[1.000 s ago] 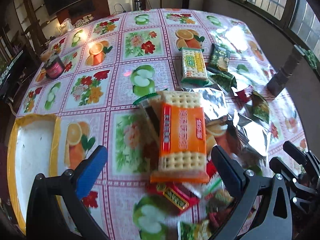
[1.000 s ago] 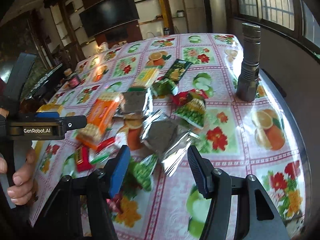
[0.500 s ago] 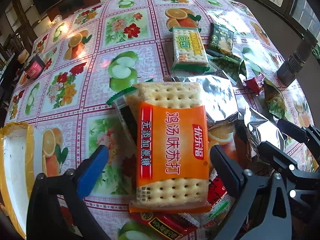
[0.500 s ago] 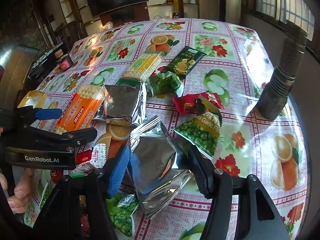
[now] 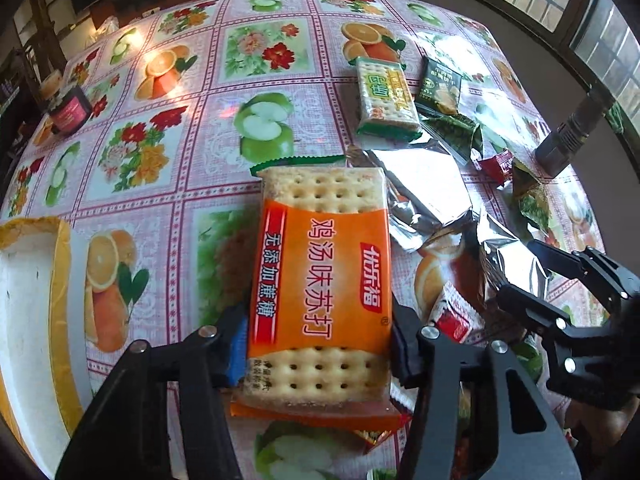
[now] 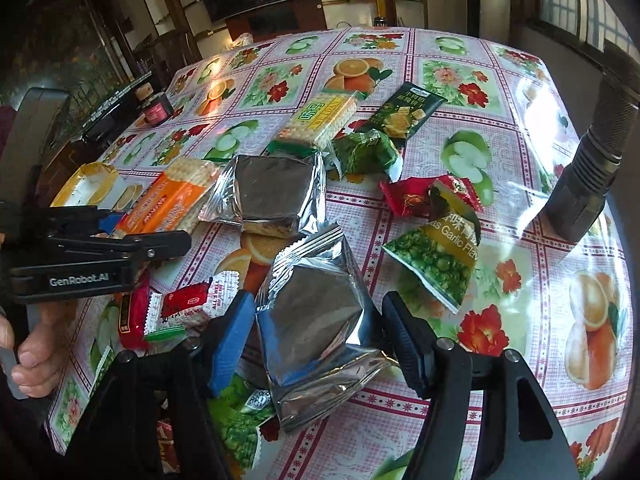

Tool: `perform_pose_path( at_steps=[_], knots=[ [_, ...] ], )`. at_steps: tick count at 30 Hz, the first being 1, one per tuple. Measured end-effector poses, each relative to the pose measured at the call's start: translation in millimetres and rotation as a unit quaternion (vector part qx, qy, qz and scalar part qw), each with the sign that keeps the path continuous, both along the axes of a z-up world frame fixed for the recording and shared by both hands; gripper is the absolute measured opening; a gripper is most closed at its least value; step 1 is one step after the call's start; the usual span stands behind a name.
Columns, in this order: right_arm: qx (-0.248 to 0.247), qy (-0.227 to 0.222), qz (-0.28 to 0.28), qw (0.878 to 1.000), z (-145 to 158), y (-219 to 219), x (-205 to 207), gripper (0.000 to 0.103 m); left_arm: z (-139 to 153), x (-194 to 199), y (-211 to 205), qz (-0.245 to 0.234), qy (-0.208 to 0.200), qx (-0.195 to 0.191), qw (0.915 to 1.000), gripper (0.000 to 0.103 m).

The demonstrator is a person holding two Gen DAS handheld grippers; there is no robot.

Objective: Organize snacks
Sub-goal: 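Carry the orange cracker pack to the yellow tray while the right tool carries the silver bag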

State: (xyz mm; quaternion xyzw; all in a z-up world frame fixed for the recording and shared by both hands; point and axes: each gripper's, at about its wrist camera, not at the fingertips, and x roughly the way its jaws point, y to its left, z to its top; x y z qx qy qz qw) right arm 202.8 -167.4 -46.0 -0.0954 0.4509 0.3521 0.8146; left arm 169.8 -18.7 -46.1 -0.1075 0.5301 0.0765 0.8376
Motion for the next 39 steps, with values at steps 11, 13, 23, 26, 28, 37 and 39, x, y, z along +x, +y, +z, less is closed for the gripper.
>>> perform_pose_path(
  at_steps=[11, 13, 23, 26, 28, 37, 39],
  knots=[
    [-0.032, -0.003, 0.032, 0.999, -6.6, 2.9, -17.4, 0.08, 10.4, -51.4, 20.8, 0.014, -0.025, -0.045, 0.9985, 0.056],
    [-0.058, -0.013, 0.045, 0.997, -7.7, 10.4, -24.1, 0.08, 10.7, -59.5, 24.7, 0.016, -0.029, -0.055, 0.998, 0.056],
    [0.01, -0.008, -0.009, 1.0, 1.2, -11.2, -30.6, 0.059, 13.1, -91.9, 31.4, 0.019, -0.038, -0.074, 0.9964, 0.056],
    [0.042, -0.003, -0.013, 0.999, 6.7, -18.9, -40.0, 0.059, 10.6, -96.4, 30.6, 0.015, -0.033, -0.079, 0.9962, 0.056],
    [0.05, -0.003, -0.017, 0.999, 8.1, -21.0, -45.6, 0.059, 8.1, -99.1, 30.2, 0.014, -0.028, -0.077, 0.9965, 0.056],
    [0.084, -0.002, -0.02, 0.996, 17.7, -29.8, -62.6, 0.059, 0.4, -112.1, 32.1, 0.018, -0.012, -0.056, 0.9982, 0.057],
    [0.085, -0.006, -0.02, 0.996, 20.3, -30.6, -64.4, 0.059, -0.4, -117.7, 30.6, 0.014, -0.01, -0.057, 0.9982, 0.058]
  ],
)
